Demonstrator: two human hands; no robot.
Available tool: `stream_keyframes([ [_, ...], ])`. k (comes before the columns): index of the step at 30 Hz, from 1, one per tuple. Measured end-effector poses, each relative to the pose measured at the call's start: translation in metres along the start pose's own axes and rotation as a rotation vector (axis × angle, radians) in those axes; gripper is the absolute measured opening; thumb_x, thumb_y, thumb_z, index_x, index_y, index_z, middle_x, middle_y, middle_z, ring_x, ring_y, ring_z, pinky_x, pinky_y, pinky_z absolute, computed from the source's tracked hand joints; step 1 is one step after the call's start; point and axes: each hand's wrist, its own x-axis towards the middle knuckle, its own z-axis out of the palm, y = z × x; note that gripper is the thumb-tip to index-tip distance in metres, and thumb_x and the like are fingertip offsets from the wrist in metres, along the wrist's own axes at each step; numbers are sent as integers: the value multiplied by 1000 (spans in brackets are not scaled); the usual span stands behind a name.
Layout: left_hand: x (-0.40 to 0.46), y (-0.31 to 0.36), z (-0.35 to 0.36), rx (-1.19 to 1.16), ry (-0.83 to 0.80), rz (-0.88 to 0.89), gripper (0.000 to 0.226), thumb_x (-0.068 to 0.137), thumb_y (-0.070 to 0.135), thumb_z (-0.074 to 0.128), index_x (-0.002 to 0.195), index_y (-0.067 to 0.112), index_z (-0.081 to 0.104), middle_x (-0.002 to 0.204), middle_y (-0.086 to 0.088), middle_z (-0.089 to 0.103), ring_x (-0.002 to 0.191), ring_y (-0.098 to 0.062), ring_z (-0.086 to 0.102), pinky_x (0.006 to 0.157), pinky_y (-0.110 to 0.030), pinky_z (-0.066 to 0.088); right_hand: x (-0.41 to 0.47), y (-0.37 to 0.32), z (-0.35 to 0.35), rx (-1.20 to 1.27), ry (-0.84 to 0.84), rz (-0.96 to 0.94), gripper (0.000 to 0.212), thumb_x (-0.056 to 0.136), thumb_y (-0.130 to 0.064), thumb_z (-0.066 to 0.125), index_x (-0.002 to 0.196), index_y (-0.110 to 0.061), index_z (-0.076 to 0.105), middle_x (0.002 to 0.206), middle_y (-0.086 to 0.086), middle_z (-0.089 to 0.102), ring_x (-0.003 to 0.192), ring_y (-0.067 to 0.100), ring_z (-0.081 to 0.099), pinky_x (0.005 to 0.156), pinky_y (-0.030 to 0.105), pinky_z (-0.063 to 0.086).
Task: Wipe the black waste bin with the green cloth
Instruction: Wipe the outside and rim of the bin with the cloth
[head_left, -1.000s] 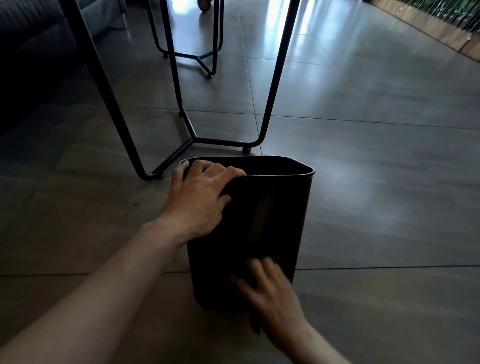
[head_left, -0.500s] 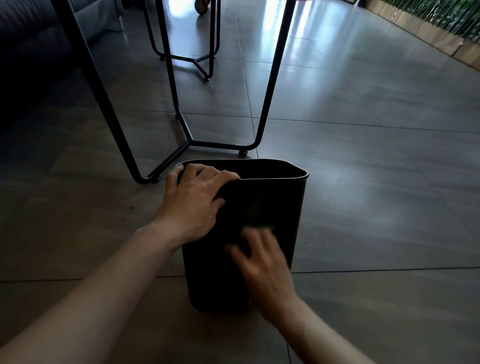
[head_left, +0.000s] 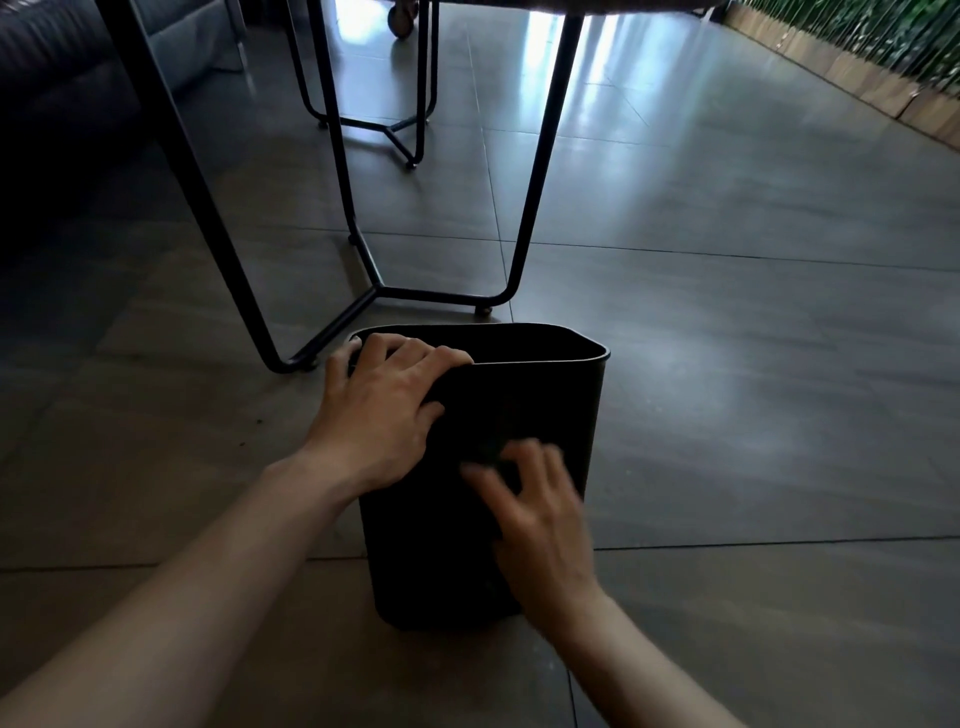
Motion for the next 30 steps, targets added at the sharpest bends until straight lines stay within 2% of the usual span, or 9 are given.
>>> stream_keyframes([
  [3, -1, 1, 0, -8, 4, 8, 47, 92, 29, 57, 129, 52, 41, 131, 22, 52, 138, -12, 29, 120, -53, 11, -55, -4, 1, -12, -378, -114, 41, 70, -25, 87, 109, -27, 73, 113, 8, 64, 89, 27, 65, 67, 37, 60],
  [5, -2, 1, 1, -22, -4, 15, 46, 92, 30, 56, 127, 53, 39, 126, 25, 51, 137, -11, 29, 120, -54, 8, -74, 7, -9, 72, -460, 161, 43, 68, -27, 88, 108, -35, 73, 113, -2, 63, 93, 17, 65, 72, 29, 58],
  [10, -4, -5, -7, -85, -82, 36, 44, 92, 29, 59, 121, 56, 41, 118, 31, 47, 138, -8, 28, 122, -55, -3, -49, 72, -73, 881, 60, 1254, 8, 90, -15, 73, 98, -15, 75, 84, 9, 73, 69, 21, 68, 57, 27, 50],
  [12, -7, -7, -13, -122, -104, 51, 43, 91, 25, 62, 118, 54, 48, 112, 33, 49, 138, -7, 28, 122, -56, -5, -31, 100, -105, 1120, 130, 1424, 30, 92, -38, 68, 103, -10, 73, 90, 16, 75, 75, 29, 70, 65, 36, 53],
  [16, -17, -13, -33, -176, -200, 68, 42, 88, 16, 68, 108, 51, 56, 119, 29, 57, 144, -6, 28, 124, -50, -8, 3, 123, -140, 718, -73, 1129, 52, 67, -56, 82, 97, -15, 74, 92, 22, 74, 78, 25, 70, 63, 31, 53],
  [20, -22, -27, -47, -231, -315, 102, 42, 86, 12, 72, 96, 50, 55, 130, 26, 61, 144, -3, 27, 125, -51, -1, 39, 119, -132, 159, -560, 478, 50, 87, -39, 80, 124, -65, 57, 103, -10, 57, 87, 20, 65, 76, 38, 55],
  [22, -27, -36, -48, -272, -326, 98, 38, 86, 11, 73, 94, 45, 60, 131, 30, 59, 147, -3, 23, 125, -53, 3, 46, 113, -126, 81, -733, 324, 39, 95, -39, 69, 126, -61, 59, 104, -11, 51, 82, 18, 65, 73, 40, 56],
  [27, -34, -59, -50, -244, -137, 63, 40, 84, 8, 73, 88, 45, 61, 138, 19, 57, 151, -17, 24, 126, -47, 3, 53, 85, -132, -18, -700, 130, 24, 95, -61, 51, 115, -51, 60, 101, -14, 47, 84, 16, 58, 70, 37, 52],
  [30, -31, -63, -50, -180, 46, 21, 40, 83, 8, 73, 91, 46, 61, 134, 5, 62, 141, -26, 43, 118, -52, 30, 71, 59, -138, -21, -612, 114, 44, 85, -80, 34, 110, -52, 57, 91, -14, 46, 79, 13, 57, 63, 34, 47],
])
